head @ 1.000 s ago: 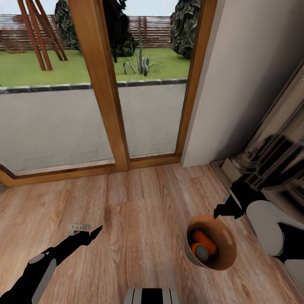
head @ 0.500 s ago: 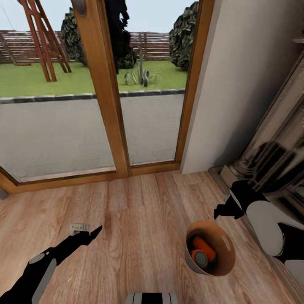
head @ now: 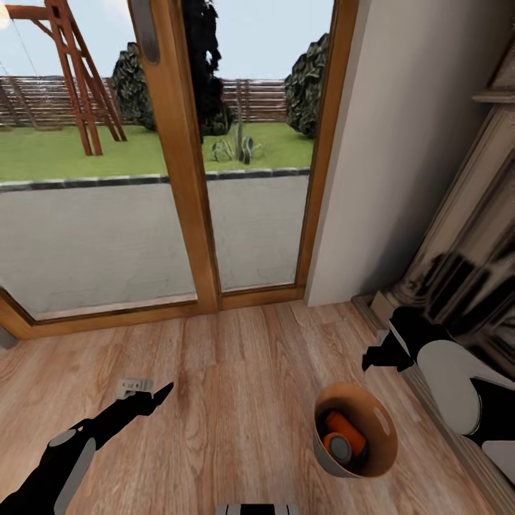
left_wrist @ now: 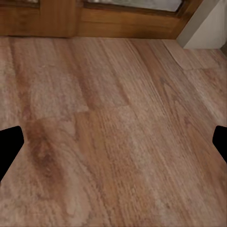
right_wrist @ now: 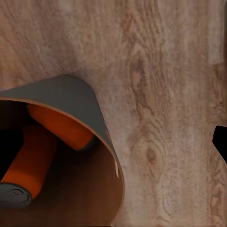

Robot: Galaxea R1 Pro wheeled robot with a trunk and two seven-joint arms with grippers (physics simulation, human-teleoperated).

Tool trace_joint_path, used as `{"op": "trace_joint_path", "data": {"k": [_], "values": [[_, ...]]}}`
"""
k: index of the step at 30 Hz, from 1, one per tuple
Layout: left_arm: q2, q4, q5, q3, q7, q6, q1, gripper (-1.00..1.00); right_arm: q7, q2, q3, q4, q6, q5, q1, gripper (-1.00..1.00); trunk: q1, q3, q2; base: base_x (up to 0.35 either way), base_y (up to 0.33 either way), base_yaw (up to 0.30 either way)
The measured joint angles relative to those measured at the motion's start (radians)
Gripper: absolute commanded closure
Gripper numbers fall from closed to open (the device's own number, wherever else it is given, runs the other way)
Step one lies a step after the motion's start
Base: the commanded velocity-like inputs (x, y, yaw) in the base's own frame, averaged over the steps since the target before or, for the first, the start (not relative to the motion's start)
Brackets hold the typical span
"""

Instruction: Put the three can of soda from the living room inside the tash can in the kitchen.

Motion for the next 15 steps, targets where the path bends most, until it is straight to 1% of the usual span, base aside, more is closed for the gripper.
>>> {"op": "trace_joint_path", "data": {"k": [4, 9, 10, 15], "values": [[0.000, 0.000, 0.000, 0.000, 0.000, 0.000, 0.000, -1.00, -0.001, 0.000, -0.001, -0.004, 0.000, 0.000, 0.001, -1.00, -0.002, 0.015, 0.001, 0.000, 0.000, 0.000], [0.000, 0.009, -0.001, -0.001, 0.000, 0.000, 0.000, -1.00, 0.000, 0.002, -0.004, -0.092, 0.000, -0.001, 0.005, -1.00, -0.004, 0.035, 0.002, 0.000, 0.000, 0.000], [0.000, 0.029, -0.001, -0.001, 0.000, 0.000, 0.000, -1.00, 0.000, 0.002, -0.009, -0.124, 0.000, -0.005, 0.010, -1.00, -0.005, 0.039, 0.002, 0.000, 0.000, 0.000], [0.000, 0.044, 0.000, -0.002, 0.000, 0.000, 0.000, -1.00, 0.007, 0.000, -0.013, -0.142, 0.000, -0.011, 0.022, -1.00, -0.007, 0.058, 0.004, 0.000, 0.000, 0.000]]}}
